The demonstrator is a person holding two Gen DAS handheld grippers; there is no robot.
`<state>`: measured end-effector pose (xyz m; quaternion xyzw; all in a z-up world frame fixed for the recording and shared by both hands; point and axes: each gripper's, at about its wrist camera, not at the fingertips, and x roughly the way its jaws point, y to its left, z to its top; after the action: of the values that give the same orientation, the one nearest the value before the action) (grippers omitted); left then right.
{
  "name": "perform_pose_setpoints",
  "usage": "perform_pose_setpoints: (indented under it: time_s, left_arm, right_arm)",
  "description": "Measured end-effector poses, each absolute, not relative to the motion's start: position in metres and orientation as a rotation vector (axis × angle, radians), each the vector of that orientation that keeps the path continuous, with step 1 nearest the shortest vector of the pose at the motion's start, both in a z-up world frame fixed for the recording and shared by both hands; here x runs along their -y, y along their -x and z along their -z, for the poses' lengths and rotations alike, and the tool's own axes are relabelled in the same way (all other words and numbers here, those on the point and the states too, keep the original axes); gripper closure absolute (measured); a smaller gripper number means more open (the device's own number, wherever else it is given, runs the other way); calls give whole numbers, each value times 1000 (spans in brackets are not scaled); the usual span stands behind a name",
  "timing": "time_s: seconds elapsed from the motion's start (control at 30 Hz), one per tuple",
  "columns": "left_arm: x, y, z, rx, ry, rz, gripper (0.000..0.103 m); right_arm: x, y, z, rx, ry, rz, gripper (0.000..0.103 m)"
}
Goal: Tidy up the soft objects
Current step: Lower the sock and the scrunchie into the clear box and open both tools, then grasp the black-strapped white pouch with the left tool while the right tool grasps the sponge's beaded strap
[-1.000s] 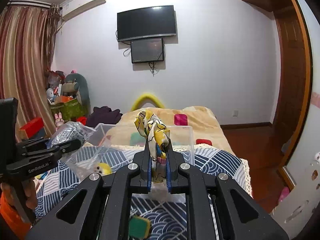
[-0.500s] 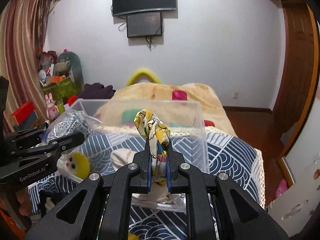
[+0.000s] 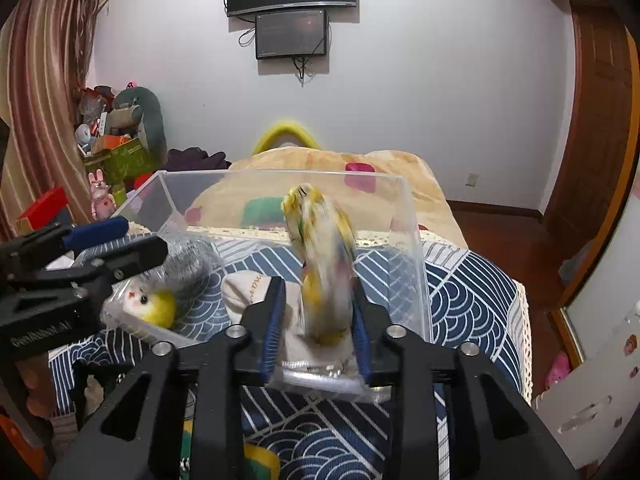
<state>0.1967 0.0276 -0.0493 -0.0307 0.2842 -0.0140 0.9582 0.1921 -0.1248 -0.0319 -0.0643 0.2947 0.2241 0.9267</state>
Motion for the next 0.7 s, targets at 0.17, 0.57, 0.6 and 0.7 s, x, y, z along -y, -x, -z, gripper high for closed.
perform_pose_setpoints:
  time_s: [0.17, 0.57, 0.6, 0.7]
  left_arm:
    - [-28, -179, 38, -539, 59, 33, 27]
    - [-25, -128, 24, -460, 21, 8, 3]
    - [-24, -124, 26, -460, 18, 6, 3]
    - [-25, -119, 37, -483, 12, 4, 2]
  right_arm:
    - [130, -182, 28, -592, 137, -456, 48]
    - [141, -153, 9, -511, 147, -450, 32]
    - [143, -149, 6, -498, 139, -453, 31]
    - [144, -142, 4, -479, 124, -466, 30]
